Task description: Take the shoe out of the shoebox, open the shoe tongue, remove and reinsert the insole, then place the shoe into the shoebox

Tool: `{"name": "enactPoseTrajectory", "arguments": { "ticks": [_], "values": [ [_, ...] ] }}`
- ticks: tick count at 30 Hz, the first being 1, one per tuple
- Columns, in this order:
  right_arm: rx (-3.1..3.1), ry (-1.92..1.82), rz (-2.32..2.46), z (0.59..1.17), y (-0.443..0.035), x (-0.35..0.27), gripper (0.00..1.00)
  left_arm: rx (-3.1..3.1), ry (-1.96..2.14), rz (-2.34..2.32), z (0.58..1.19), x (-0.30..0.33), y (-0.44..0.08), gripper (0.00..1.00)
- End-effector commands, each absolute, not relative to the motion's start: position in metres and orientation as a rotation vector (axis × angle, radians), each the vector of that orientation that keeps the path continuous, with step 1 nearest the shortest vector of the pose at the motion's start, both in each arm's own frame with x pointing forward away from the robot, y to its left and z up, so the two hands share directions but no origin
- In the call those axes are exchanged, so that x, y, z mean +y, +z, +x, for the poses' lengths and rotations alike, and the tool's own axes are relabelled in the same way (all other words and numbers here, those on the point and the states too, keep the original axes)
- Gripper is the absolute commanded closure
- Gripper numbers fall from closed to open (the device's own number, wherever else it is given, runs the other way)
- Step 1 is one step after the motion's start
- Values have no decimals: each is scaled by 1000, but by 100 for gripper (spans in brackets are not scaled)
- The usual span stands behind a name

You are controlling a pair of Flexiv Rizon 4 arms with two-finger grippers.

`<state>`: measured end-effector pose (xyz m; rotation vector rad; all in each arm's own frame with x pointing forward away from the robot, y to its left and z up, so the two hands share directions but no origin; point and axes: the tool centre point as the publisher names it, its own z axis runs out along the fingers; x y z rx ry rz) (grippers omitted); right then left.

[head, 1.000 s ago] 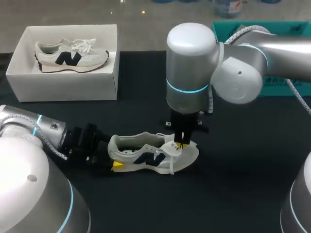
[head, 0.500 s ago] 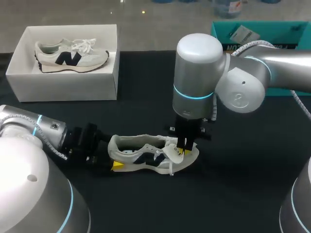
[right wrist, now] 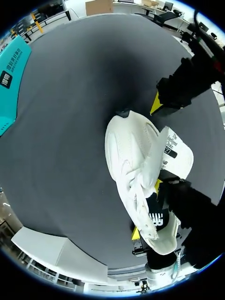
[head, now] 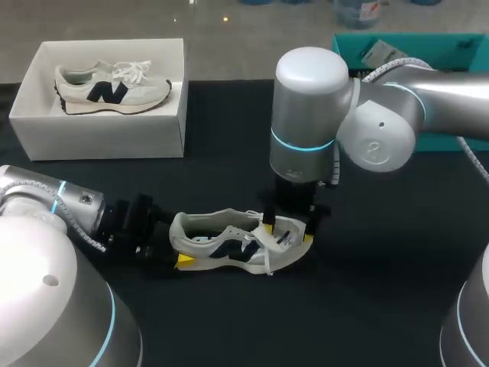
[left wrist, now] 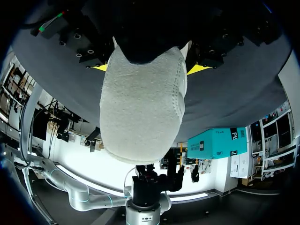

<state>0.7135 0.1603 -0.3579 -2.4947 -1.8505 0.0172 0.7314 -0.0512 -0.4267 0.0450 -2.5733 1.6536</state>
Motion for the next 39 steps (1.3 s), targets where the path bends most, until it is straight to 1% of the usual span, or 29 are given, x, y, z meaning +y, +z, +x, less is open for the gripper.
{"name": "enactPoseTrajectory", "arguments": {
  "ticks": [1, 15, 21, 23, 37, 39],
  "values": [
    [-1695, -7, -2681, 708, -338, 171, 0, -2575, 1651, 46, 732, -53, -429, 100],
    [-1883, -139, -2639, 721, -278, 195, 0, -2575, 1651, 46, 732, -53, -429, 100],
    [-2181, -235, -2319, 731, -254, 216, 0, -2575, 1651, 46, 732, -53, -429, 100],
    [-2256, -217, -2216, 732, -251, 226, 0, -2575, 1651, 46, 732, -53, -429, 100],
    [-2233, -211, -2238, 734, -251, 227, 0, -2575, 1651, 46, 732, -53, -429, 100],
    [-2517, -281, -1991, 741, -249, 235, 0, -2575, 1651, 46, 732, -53, -429, 100]
  ]
}}
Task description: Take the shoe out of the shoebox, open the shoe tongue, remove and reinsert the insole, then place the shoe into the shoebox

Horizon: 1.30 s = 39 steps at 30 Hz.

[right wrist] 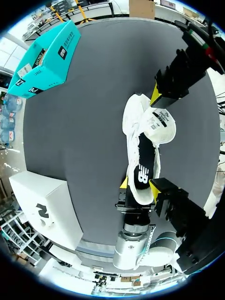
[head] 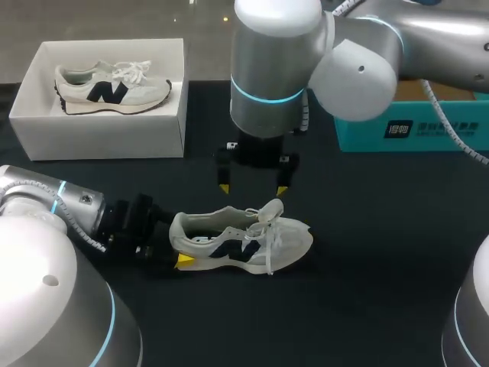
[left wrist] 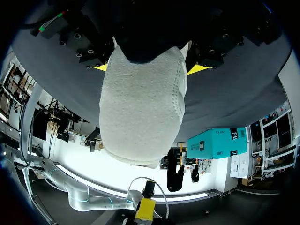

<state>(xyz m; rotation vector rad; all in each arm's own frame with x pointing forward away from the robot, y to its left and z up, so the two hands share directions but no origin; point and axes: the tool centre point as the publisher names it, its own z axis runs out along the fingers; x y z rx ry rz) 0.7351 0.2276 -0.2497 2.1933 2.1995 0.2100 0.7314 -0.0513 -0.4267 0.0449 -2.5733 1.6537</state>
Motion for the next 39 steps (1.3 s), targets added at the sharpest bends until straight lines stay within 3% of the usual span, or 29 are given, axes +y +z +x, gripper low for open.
{"name": "enactPoseTrajectory", "arguments": {
  "ticks": [1, 18, 25, 39],
  "values": [
    [2434, 232, 1779, 743, -247, 238, 0, -2575, 1651, 46, 732, -53, -429, 100],
    [3083, -66, 460, 744, -253, 274, 0, -2575, 1651, 46, 732, -53, -429, 100],
    [3062, -179, 661, 735, -258, 259, 0, -2575, 1651, 46, 732, -53, -429, 100],
    [3058, -131, 595, 738, -260, 262, 0, -2575, 1651, 46, 732, -53, -429, 100]
  ]
}}
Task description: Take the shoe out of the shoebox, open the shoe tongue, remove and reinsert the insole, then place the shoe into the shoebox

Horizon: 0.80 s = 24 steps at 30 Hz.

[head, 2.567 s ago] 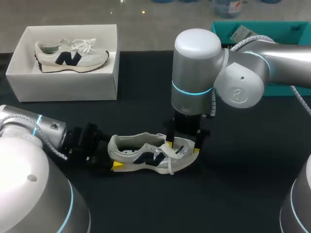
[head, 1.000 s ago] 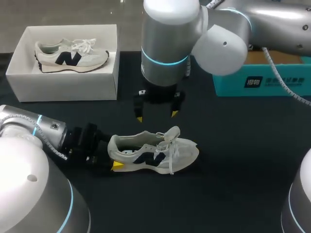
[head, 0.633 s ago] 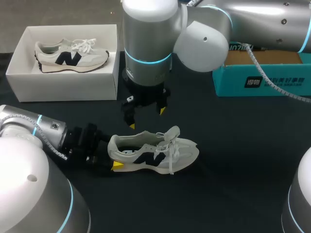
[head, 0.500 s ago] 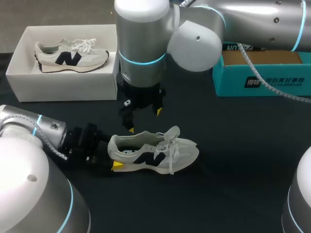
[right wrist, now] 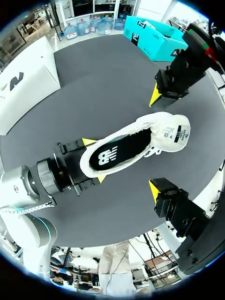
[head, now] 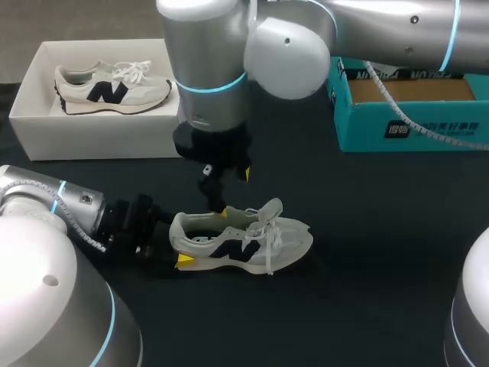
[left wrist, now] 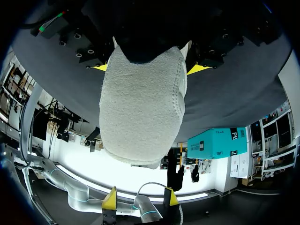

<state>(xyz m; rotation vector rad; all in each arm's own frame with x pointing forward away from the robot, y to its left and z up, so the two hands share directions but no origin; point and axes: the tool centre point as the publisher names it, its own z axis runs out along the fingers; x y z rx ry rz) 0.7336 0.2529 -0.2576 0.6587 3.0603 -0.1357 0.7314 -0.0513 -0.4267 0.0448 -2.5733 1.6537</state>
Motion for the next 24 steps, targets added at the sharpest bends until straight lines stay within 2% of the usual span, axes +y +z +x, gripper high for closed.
{"name": "enactPoseTrajectory", "arguments": {
  "ticks": [1, 3, 4, 5, 6, 7, 8, 24],
  "values": [
    [3040, -116, 584, 740, -261, 265, 0, -2575, 1651, 46, 732, -53, -429, 100],
    [3038, -109, 545, 743, -264, 269, 0, -2575, 1651, 46, 732, -53, -429, 100],
    [3024, -95, 543, 744, -265, 271, 15, -2575, 1651, 46, 732, -53, -429, 100],
    [3024, -92, 534, 745, -266, 272, 55, -2575, 1651, 46, 732, -53, -429, 100],
    [3025, -79, 513, 746, -267, 274, 67, -2575, 1651, 46, 732, -53, -429, 100],
    [3019, -67, 503, 747, -268, 275, 88, -2575, 1651, 46, 732, -53, -429, 100],
    [3024, -54, 480, 748, -269, 277, 100, -2575, 1651, 46, 732, -53, -429, 100],
    [3068, -62, 426, 749, -272, 281, 100, -2575, 1651, 46, 732, -53, -429, 100]
  ]
}}
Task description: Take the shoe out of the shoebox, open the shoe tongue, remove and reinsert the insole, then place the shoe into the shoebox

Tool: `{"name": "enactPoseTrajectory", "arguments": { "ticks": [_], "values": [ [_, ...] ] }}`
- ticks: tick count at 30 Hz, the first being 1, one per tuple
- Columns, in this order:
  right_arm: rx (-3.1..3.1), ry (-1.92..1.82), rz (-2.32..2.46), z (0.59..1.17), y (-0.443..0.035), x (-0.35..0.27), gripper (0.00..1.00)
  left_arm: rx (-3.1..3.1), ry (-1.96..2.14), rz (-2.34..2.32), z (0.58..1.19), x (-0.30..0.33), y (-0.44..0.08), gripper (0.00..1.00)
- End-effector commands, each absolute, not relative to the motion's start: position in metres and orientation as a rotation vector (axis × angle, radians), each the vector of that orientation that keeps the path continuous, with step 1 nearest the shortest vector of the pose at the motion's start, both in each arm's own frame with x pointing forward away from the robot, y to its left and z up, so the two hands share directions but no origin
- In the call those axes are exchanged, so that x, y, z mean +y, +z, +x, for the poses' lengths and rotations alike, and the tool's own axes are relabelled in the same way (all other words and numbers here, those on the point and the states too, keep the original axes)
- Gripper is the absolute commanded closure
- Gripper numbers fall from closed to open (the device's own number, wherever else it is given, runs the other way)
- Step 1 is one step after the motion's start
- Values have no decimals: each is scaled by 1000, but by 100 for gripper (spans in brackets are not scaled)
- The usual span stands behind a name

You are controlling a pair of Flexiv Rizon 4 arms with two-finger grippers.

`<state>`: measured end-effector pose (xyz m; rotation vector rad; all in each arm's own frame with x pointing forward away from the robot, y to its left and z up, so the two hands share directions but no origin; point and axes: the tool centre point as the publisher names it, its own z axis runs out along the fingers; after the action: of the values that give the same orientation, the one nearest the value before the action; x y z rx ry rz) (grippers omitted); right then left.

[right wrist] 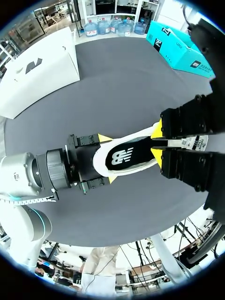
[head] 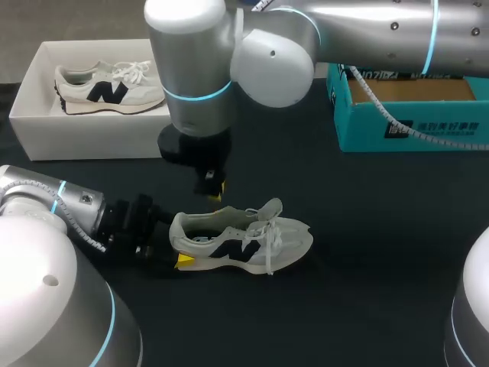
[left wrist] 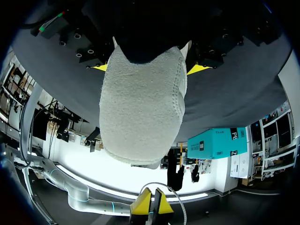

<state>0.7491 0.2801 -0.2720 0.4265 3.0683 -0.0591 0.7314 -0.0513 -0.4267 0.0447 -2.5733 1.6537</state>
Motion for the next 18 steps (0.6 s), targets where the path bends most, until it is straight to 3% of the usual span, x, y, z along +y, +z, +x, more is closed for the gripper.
{"name": "enactPoseTrajectory", "arguments": {
  "ticks": [1, 9, 18],
  "values": [
    [3068, -62, 426, 749, -272, 281, 100, -2575, 1651, 46, 732, -53, -429, 100],
    [3073, -58, 412, 749, -277, 285, 100, -2575, 1651, 46, 732, -53, -429, 100],
    [3085, -55, 376, 741, -319, 293, 100, -2575, 1651, 46, 732, -53, -429, 100]
  ]
}}
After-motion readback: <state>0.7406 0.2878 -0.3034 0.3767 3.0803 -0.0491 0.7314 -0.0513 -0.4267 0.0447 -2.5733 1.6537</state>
